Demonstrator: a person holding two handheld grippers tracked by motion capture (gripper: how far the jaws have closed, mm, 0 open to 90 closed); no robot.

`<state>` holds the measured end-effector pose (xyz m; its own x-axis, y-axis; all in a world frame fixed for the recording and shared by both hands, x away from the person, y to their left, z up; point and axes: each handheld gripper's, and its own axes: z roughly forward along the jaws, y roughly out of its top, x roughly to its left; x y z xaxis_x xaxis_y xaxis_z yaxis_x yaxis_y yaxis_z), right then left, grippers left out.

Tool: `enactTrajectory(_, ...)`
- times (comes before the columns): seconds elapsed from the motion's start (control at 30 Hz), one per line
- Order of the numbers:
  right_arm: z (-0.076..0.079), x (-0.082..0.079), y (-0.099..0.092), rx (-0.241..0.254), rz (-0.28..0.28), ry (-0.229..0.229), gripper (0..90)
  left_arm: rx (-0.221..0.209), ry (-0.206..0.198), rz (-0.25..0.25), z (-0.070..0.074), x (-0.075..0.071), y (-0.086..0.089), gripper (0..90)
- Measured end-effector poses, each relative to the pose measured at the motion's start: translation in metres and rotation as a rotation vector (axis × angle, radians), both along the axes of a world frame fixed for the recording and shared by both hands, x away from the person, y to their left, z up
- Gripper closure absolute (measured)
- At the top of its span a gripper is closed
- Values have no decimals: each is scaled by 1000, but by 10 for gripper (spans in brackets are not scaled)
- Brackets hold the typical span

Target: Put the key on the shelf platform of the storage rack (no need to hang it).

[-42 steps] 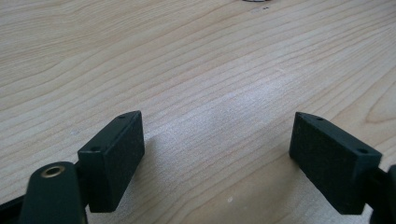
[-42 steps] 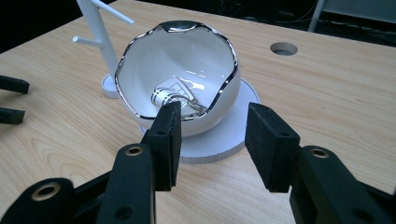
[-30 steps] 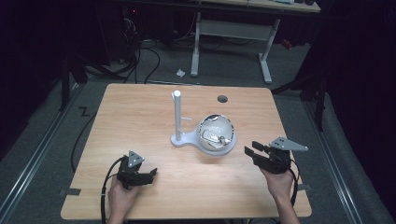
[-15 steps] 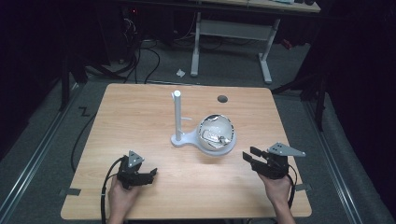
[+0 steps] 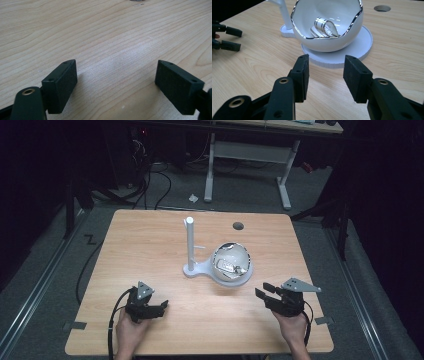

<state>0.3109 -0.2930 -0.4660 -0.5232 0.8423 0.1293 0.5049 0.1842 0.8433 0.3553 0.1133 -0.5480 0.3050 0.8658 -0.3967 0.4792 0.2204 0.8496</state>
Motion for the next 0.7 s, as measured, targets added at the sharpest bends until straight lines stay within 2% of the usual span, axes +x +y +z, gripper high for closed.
enactTrajectory(0.7, -18, -3, 20, -28, 40, 25, 562, 0, 0, 0, 0, 0, 0, 183)
